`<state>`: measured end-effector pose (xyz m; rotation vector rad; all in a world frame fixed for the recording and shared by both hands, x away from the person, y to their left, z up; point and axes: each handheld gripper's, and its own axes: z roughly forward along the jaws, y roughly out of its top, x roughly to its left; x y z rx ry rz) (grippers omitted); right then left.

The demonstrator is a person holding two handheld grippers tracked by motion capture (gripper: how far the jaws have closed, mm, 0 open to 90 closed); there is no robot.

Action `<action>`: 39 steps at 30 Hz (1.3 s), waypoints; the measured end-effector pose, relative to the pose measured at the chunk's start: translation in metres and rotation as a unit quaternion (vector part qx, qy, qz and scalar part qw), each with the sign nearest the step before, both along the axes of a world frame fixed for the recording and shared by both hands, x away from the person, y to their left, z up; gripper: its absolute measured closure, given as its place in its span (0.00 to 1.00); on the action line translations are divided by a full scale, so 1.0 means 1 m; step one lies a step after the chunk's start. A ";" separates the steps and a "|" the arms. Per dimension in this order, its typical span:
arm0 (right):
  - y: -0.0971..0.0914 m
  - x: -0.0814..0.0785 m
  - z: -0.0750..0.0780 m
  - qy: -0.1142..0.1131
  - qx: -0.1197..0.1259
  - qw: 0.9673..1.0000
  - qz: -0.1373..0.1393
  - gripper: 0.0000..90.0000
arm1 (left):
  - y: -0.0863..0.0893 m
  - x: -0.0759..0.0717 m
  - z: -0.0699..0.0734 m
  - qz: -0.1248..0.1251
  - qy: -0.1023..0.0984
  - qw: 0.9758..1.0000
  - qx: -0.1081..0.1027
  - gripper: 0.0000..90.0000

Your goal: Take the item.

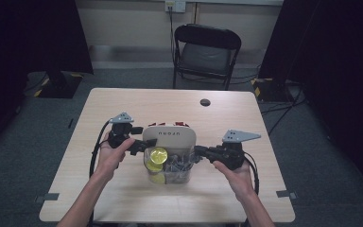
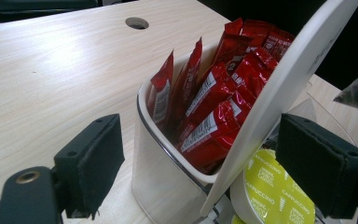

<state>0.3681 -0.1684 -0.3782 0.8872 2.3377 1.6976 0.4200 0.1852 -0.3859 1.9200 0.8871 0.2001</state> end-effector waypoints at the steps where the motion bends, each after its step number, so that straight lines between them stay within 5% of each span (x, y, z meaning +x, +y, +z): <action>1: -0.002 0.000 0.000 0.000 0.001 1.000 -0.002 0.99 | 0.000 0.000 0.000 0.000 0.000 1.000 0.000 0.16; 20: -0.043 0.009 0.006 -0.009 0.011 0.999 -0.052 0.99 | -0.002 0.001 -0.002 -0.004 0.002 1.000 0.003 0.16; 39: -0.055 0.032 0.002 -0.007 -0.022 0.996 -0.082 0.99 | -0.004 0.001 -0.002 -0.004 0.004 1.000 0.005 0.16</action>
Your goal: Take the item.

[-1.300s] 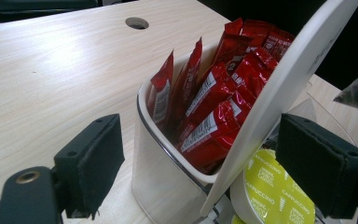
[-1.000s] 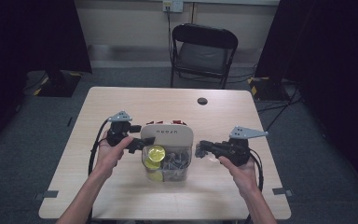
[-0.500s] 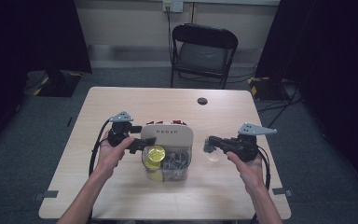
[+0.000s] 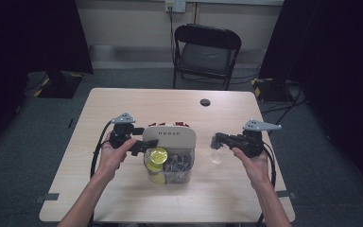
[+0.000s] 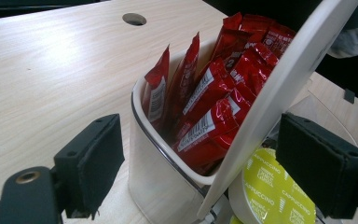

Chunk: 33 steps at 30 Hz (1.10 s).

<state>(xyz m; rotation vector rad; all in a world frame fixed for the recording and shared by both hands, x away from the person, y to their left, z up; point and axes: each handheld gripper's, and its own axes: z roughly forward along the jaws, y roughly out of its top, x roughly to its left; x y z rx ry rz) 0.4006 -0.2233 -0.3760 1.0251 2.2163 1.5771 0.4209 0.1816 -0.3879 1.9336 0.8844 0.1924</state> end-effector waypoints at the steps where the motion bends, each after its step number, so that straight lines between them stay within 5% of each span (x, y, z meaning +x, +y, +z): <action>1: -0.001 0.003 -0.001 0.005 -0.001 1.000 -0.003 0.99 | 0.000 0.000 0.000 0.000 0.000 1.000 0.000 0.16; 11: -0.010 0.021 -0.008 0.018 -0.008 0.999 -0.025 0.99 | 0.000 0.000 0.000 0.001 0.000 1.000 -0.001 0.16; 25: -0.013 0.025 -0.020 0.038 -0.040 0.998 -0.039 0.97 | -0.001 -0.001 0.000 0.001 0.001 1.000 0.001 0.17; 33: -0.016 0.024 -0.024 0.040 -0.038 0.997 -0.050 0.84 | -0.001 -0.001 0.000 0.003 0.001 1.000 0.001 0.17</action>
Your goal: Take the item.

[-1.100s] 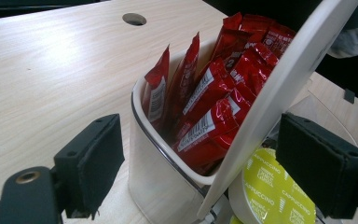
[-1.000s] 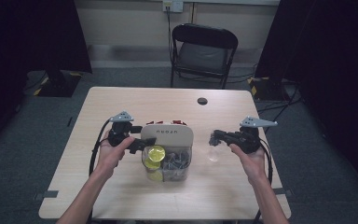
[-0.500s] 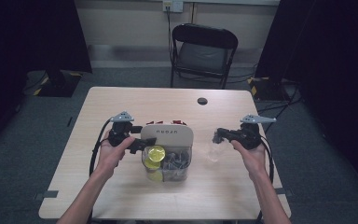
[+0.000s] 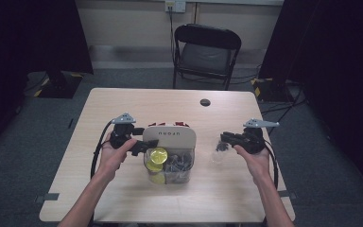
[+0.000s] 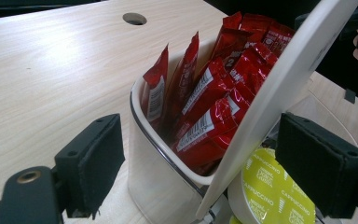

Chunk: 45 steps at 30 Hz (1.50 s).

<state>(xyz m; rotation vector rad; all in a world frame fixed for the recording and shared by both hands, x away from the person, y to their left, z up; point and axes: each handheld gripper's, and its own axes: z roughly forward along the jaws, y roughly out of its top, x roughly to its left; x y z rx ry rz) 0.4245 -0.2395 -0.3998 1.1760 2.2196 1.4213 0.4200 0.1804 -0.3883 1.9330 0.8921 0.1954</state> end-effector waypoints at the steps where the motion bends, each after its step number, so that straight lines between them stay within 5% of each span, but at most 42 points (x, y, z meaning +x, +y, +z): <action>1: 0.000 0.000 0.000 0.000 0.002 1.000 -0.002 0.81 | 0.000 0.000 0.000 0.000 0.000 1.000 0.001 0.17; 9: -0.001 -0.007 0.001 -0.003 0.002 1.000 -0.008 0.65 | 0.001 0.000 0.000 -0.001 0.000 1.000 0.003 0.17; 14: -0.002 -0.020 -0.004 -0.005 0.015 1.000 -0.009 0.54 | 0.001 0.000 -0.001 -0.001 -0.001 1.000 0.002 0.17; 23: -0.007 -0.048 -0.020 0.008 0.002 1.000 -0.016 0.46 | 0.001 0.000 -0.001 -0.002 -0.001 1.000 0.002 0.17; 40: -0.015 -0.066 -0.076 0.055 -0.082 0.994 -0.040 0.23 | 0.015 0.000 0.002 0.001 -0.002 1.000 -0.010 0.17; 45: -0.011 -0.063 -0.086 0.061 -0.122 0.989 -0.062 0.17 | 0.022 -0.003 0.014 -0.003 -0.022 0.999 -0.023 0.20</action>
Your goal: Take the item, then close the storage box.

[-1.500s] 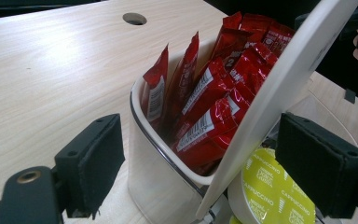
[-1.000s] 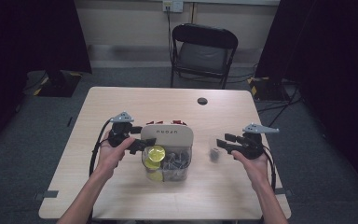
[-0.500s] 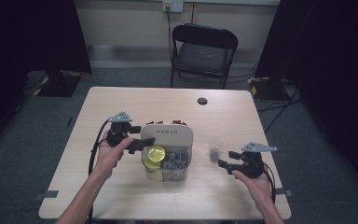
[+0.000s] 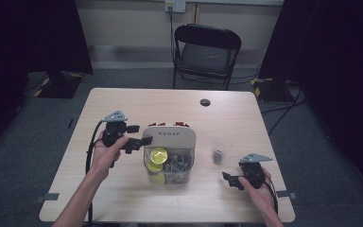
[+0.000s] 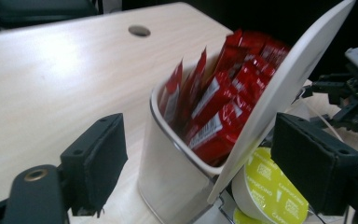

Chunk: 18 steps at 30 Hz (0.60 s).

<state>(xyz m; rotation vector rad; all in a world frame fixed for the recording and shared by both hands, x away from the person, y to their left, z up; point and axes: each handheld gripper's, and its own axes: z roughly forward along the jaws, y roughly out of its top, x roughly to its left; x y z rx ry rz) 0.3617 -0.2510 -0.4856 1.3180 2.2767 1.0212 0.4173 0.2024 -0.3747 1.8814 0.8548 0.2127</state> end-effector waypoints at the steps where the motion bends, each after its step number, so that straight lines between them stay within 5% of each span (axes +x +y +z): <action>1: 0.000 0.000 -0.001 0.000 -0.003 1.000 0.001 0.17 | 0.002 -0.001 0.003 -0.003 -0.001 1.000 -0.007 0.20; 5: 0.000 0.002 -0.003 0.001 -0.009 1.000 -0.009 0.16 | 0.008 -0.002 0.009 -0.003 -0.008 1.000 -0.011 0.20; 9: -0.001 0.004 -0.005 -0.004 -0.030 0.999 -0.026 0.16 | 0.025 0.000 0.016 0.023 -0.011 0.999 -0.031 0.20; 18: -0.002 0.003 -0.011 -0.013 -0.040 0.999 -0.027 0.15 | 0.030 0.014 0.006 0.061 -0.002 0.998 -0.027 0.20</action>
